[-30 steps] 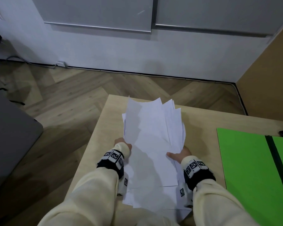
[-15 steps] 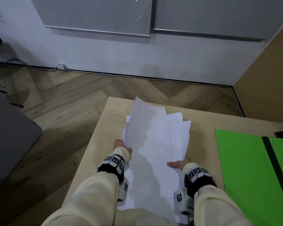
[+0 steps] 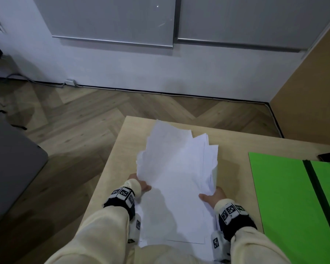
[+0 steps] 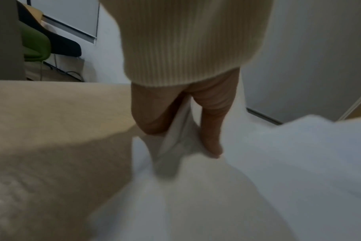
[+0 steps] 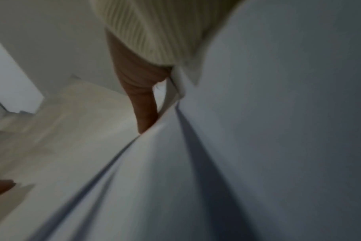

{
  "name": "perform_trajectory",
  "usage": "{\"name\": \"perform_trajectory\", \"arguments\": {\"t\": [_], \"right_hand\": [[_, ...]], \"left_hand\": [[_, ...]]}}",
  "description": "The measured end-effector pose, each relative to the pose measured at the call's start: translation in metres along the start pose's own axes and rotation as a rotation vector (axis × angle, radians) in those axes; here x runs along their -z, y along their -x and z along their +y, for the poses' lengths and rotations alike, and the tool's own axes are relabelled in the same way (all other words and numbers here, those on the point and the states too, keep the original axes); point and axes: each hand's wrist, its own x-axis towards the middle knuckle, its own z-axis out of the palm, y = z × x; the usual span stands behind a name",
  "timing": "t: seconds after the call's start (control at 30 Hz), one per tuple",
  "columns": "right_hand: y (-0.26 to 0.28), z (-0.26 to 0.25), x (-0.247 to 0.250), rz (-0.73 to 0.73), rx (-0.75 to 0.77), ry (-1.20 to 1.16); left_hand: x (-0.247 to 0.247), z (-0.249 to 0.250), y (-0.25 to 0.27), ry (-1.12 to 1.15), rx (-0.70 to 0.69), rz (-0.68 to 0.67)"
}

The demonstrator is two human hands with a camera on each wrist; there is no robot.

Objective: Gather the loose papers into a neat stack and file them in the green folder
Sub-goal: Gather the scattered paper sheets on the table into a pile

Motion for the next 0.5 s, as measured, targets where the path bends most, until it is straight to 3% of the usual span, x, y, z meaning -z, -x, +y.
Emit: {"name": "perform_trajectory", "arguments": {"t": [0.2,0.3,0.37,0.5], "right_hand": [[-0.01,0.027,0.027,0.084,0.072,-0.273],[-0.02,0.043,0.04,0.007,0.079,-0.279],[0.006,0.021,0.047,-0.022,0.098,-0.227],[0.019,-0.012,0.052,0.208,0.157,-0.311]], "left_hand": [[0.001,-0.025,-0.012,0.283,-0.13,-0.201],[-0.008,-0.032,-0.024,0.417,-0.247,-0.279],[-0.005,-0.016,-0.005,0.451,-0.317,-0.253],[0.007,0.032,0.033,0.479,-0.417,-0.113]]}}
